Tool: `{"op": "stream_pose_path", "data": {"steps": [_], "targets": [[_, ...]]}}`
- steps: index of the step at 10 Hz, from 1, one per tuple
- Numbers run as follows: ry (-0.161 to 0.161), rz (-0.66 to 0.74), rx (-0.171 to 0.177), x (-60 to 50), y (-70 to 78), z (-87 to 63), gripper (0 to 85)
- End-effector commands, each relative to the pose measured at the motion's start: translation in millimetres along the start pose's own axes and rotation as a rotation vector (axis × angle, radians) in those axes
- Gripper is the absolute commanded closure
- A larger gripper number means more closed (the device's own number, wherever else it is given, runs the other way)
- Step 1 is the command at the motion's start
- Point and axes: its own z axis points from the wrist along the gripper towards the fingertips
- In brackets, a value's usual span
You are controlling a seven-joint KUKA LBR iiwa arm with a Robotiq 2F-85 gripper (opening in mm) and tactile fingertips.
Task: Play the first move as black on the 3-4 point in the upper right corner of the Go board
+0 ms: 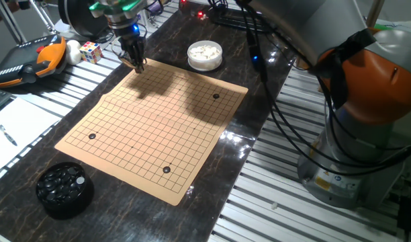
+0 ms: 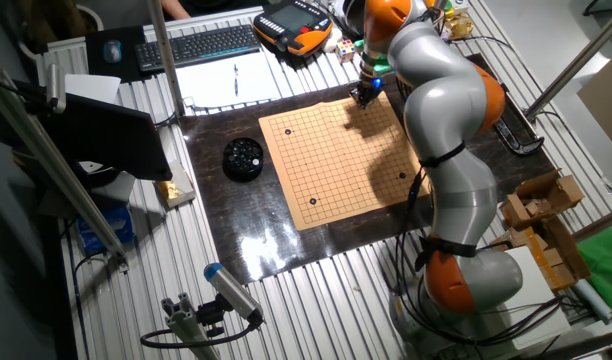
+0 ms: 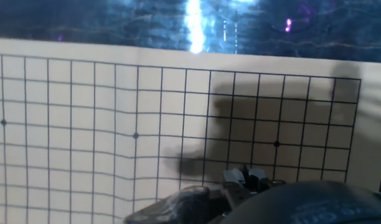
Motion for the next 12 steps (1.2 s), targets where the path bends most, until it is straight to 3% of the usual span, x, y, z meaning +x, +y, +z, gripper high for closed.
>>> {"op": "stream_pose_path", "data": {"steps": [1, 4, 8, 12], "targets": [[-0.002, -0.022, -0.019, -0.1, -5.9, 1.6, 83.3], [-0.006, -0.05, -0.038, -6.8, -37.2, 14.6, 83.3], [-0.001, -0.033, -0.059, -3.2, -44.2, 27.7, 84.0], [-0.016, -0.05, -0.037, -5.5, -49.7, 40.1, 83.3]]}}
